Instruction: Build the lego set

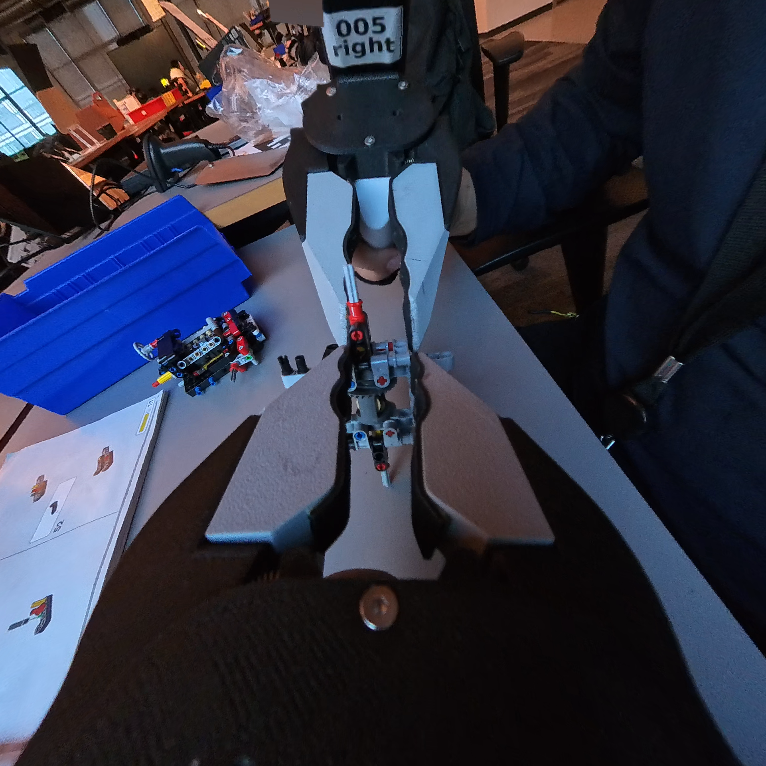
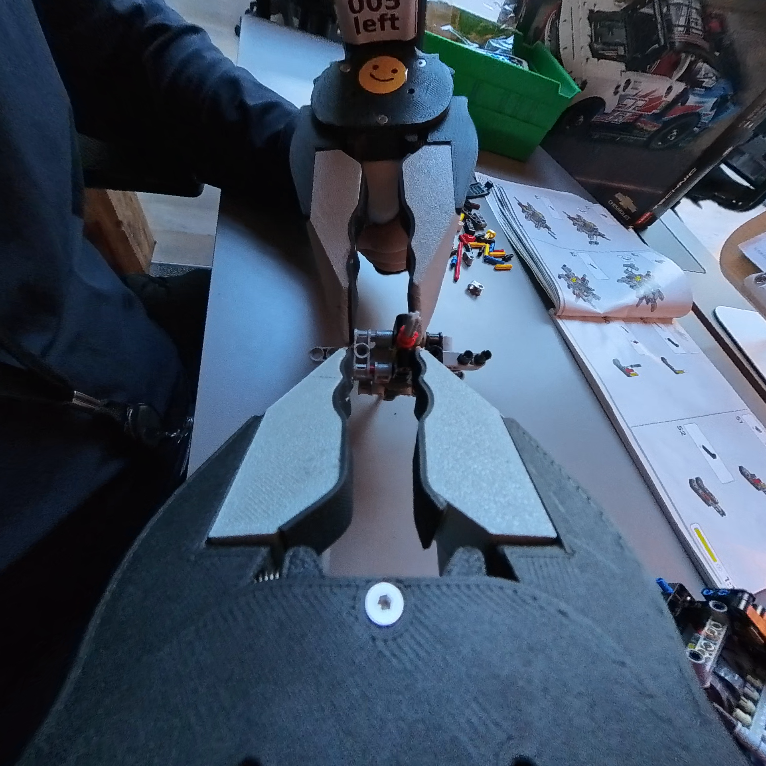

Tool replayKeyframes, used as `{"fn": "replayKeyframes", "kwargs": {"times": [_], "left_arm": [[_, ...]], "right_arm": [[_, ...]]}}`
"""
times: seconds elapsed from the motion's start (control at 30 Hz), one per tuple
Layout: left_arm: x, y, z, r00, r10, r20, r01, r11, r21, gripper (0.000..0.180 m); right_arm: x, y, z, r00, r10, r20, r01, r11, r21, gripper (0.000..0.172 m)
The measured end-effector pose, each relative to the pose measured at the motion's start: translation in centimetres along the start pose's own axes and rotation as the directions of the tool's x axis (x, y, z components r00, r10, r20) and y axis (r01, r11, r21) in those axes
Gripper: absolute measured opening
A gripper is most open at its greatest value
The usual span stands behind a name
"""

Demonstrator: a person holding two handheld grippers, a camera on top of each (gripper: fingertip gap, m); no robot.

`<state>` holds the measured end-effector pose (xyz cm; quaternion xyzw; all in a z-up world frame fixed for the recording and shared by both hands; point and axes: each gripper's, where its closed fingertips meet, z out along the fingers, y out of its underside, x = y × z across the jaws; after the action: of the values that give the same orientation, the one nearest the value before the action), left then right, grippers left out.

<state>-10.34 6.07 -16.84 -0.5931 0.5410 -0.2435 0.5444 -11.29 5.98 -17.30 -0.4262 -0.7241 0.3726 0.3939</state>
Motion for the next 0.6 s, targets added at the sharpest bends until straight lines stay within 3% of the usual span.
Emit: {"fn": "replayKeyframes", "kwargs": {"times": [0.3,0.6], "left_arm": [[-0.14,0.04,-0.17,1.000,-0.006,0.014,0.006,1.000,-0.016,0.021],[-0.51,0.11,-0.34,1.000,-0.012,0.005,0.012,1.000,0.015,0.023]], "right_arm": [[0.05,-0.16,0.03,1.000,-0.025,0.008,0.026,0.996,-0.080,0.021],[0.50,-0.31,0.24,0.999,-0.033,0.016,0.033,0.999,-0.022,0.022]]}}
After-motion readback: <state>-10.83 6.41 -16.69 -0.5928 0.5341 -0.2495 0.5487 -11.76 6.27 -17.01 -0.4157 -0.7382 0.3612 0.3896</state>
